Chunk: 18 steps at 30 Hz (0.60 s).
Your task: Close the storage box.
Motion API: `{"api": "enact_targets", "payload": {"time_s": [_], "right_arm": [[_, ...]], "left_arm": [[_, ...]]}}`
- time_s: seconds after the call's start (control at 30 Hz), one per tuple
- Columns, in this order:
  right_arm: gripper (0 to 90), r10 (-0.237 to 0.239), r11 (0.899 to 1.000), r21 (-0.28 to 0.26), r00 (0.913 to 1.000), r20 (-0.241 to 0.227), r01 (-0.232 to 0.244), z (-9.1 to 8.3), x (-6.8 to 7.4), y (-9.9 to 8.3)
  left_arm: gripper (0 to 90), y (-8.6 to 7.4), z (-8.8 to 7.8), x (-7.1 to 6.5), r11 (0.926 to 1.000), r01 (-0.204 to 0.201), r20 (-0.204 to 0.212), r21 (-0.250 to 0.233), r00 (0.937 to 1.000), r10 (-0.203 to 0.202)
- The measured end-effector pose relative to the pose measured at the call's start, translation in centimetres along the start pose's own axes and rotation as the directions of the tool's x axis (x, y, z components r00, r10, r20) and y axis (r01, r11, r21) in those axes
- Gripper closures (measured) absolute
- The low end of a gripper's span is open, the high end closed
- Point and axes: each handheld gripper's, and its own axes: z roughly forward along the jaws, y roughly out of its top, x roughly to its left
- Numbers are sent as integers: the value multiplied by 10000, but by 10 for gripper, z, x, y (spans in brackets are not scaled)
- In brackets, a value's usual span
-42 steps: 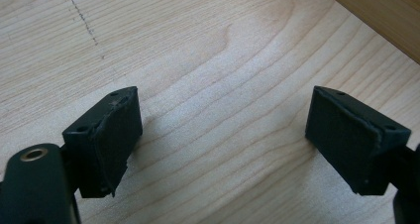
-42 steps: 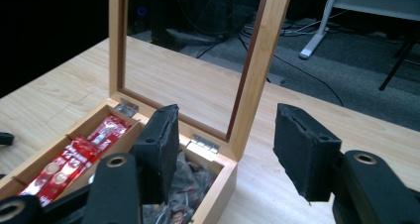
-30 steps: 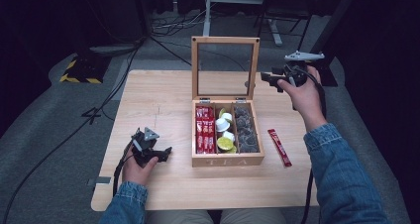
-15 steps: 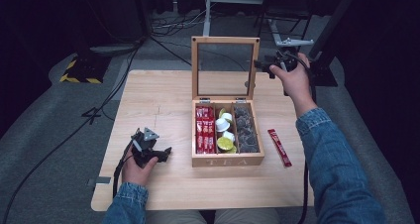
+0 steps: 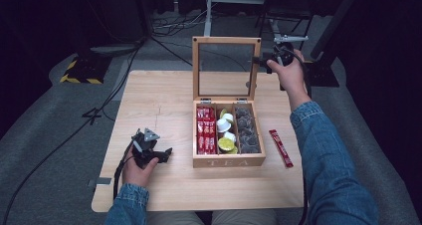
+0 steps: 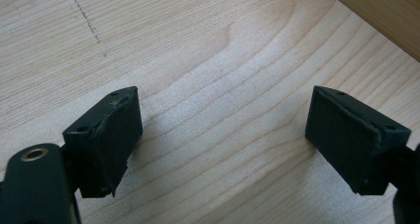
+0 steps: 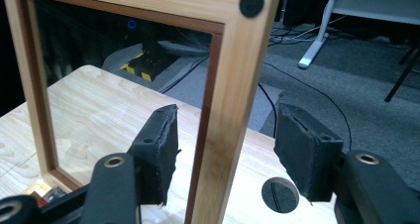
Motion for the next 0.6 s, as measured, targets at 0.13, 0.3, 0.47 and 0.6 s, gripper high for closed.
{"api": "enact_targets", "payload": {"time_s": [0.13, 0.3, 0.47, 0.6], "right_arm": [[434, 74, 10000, -12, 9999, -103, -75, 6, -3, -3], [442, 99, 9999, -68, 9995, -311, -102, 12, -4, -6], [468, 132, 9999, 39, 9990, -417, -130, 17, -4, -9], [496, 209, 9998, 40, 9981, -577, -207, 21, -4, -10]], "left_arm": [[148, 0, 0, 0, 10000, -13, -2, 6, 10000, 13], [148, 0, 0, 0, 10000, -9, -1, 5, 10000, 9], [148, 0, 0, 0, 10000, -15, 2, 7, 10000, 15], [148, 0, 0, 0, 10000, -17, 2, 7, 10000, 17]]}}
